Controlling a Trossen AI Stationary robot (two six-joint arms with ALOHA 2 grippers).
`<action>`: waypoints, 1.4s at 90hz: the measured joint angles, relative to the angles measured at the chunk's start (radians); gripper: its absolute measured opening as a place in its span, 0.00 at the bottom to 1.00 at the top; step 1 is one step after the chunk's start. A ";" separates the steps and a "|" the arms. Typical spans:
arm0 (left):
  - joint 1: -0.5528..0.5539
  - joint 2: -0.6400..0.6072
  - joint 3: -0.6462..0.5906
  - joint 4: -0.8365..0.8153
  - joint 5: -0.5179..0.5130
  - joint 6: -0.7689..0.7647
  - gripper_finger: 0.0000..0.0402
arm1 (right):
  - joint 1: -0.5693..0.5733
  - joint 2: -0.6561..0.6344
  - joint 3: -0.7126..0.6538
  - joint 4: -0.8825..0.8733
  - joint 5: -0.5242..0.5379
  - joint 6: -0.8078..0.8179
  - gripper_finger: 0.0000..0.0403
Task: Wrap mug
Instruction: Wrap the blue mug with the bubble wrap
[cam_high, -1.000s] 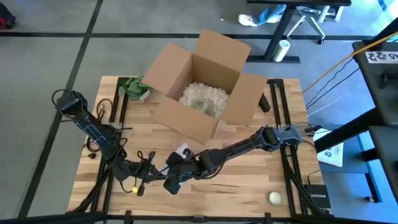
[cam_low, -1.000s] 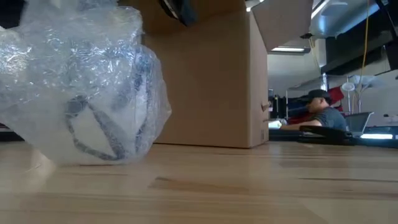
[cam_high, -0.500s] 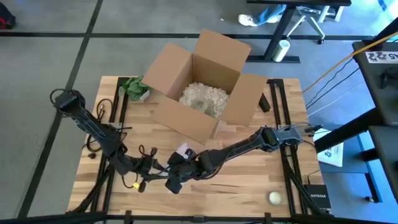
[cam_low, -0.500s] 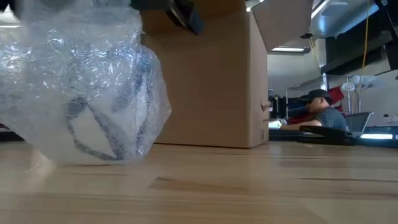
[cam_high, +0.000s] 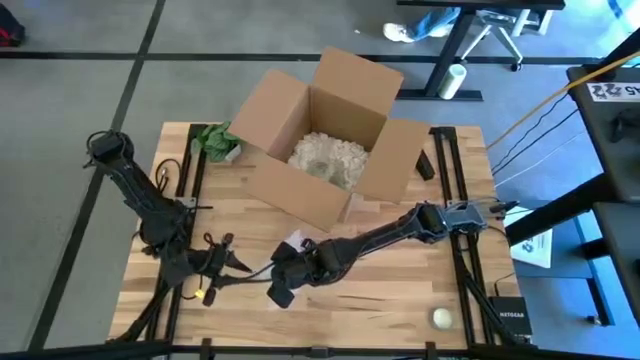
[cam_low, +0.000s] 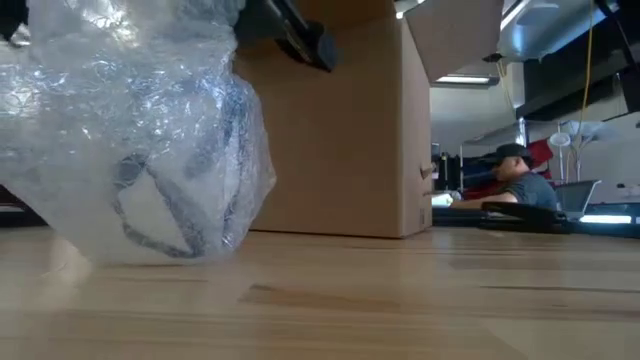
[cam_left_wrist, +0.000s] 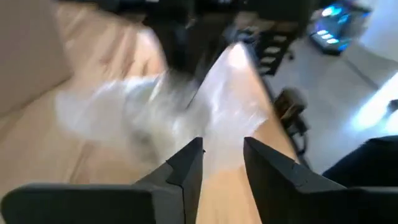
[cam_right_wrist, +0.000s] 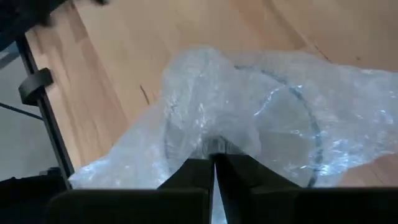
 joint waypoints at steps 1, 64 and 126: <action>-0.004 0.002 0.000 -0.009 -0.005 -0.011 0.25 | -0.002 0.000 0.000 0.000 -0.005 0.000 0.00; -0.071 0.261 -0.038 0.137 -0.082 -0.246 0.25 | -0.070 0.107 0.006 0.072 -0.300 -0.061 0.00; -0.021 0.183 -0.037 0.211 -0.137 -0.006 0.25 | -0.060 0.074 0.094 -0.143 -0.346 -0.367 0.00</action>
